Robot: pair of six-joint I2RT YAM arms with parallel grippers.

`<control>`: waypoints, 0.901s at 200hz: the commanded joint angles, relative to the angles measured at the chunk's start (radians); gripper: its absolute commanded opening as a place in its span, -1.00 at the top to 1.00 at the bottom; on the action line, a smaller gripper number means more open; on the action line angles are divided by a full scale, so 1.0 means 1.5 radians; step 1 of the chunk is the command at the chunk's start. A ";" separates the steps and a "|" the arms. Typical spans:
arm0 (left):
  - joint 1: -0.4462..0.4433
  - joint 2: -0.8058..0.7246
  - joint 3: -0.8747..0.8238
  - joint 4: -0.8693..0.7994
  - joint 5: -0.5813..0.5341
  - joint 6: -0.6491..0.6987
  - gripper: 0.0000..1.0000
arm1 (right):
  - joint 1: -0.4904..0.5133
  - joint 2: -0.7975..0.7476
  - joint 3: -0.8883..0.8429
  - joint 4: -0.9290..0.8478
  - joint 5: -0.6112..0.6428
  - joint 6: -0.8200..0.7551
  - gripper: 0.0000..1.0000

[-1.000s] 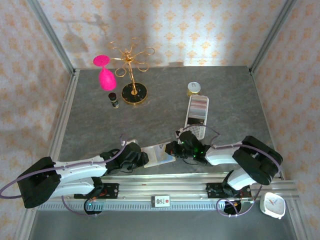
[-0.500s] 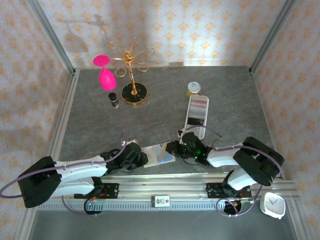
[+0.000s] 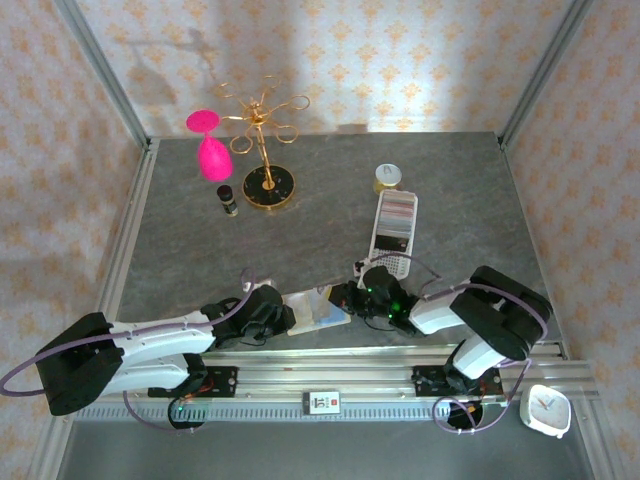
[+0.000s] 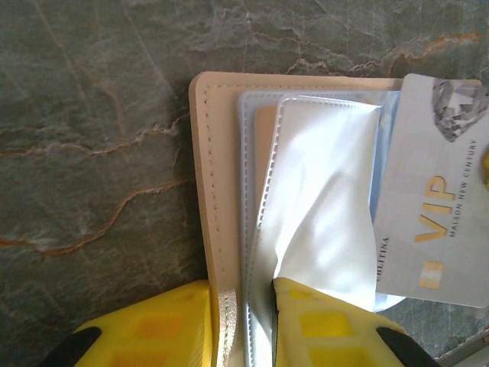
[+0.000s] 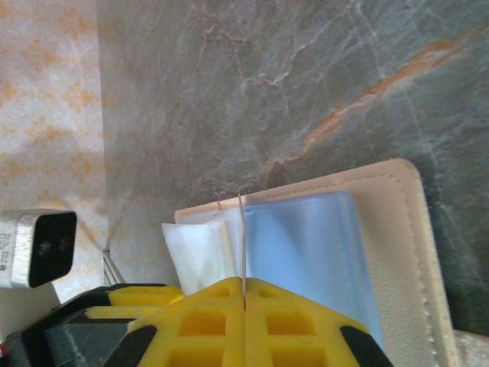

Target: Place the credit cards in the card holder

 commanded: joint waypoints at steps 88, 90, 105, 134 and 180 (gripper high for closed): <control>0.004 0.013 -0.016 -0.046 0.009 -0.003 0.54 | 0.048 0.084 0.021 0.053 -0.039 0.004 1.00; 0.005 0.013 -0.016 -0.046 0.009 -0.002 0.54 | 0.049 0.083 0.021 0.051 -0.039 0.004 1.00; 0.005 0.012 -0.016 -0.047 0.008 -0.002 0.53 | 0.049 0.077 0.022 0.026 -0.035 -0.003 1.00; 0.005 0.006 -0.017 -0.049 0.005 -0.007 0.48 | 0.049 0.051 0.024 -0.029 -0.024 -0.016 1.00; 0.009 -0.030 -0.039 -0.038 -0.002 -0.030 0.31 | 0.049 0.027 0.036 -0.062 -0.026 -0.031 1.00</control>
